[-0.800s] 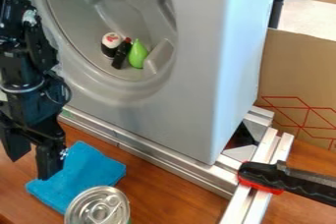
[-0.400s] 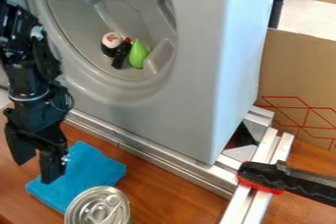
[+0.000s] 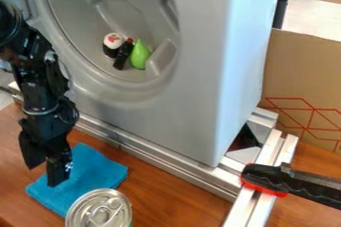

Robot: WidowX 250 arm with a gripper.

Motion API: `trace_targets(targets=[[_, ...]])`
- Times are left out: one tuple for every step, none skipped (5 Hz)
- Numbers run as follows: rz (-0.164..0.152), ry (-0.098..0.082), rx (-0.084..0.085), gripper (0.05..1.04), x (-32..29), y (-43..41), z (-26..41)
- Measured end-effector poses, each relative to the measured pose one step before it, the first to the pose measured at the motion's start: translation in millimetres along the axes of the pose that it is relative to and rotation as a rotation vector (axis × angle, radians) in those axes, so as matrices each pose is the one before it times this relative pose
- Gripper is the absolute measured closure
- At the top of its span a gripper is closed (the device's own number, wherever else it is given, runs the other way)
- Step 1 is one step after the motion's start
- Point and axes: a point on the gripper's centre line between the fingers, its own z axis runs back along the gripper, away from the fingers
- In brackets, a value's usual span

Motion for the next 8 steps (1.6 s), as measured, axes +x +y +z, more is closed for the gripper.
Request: trace_targets(targets=[[0.0145,-0.0179,-0.0205,0.083,8.14,-7.37,-8.20],[-0.0347,-0.0151,0.0100,0.083,12.40,-12.68,1.35],[0.0266,0.0051,0.0003,0.083,-0.32,0.13,-2.34],[0.0875,-0.0245,-0.0084,0.083,-9.07,11.89,-8.82],[0.0213,-0.0077,-0.0150,0.083,-1.82,-0.94,-7.20],[0.0002,0.0209,0.0018,0.083,-1.82,1.41,-1.15],[-0.0020,0.0693,0.0333,0.083,-10.01,11.98,1.04],[0.0581,0.0499,0.0313,0.083,-14.64,29.95,-1.61]])
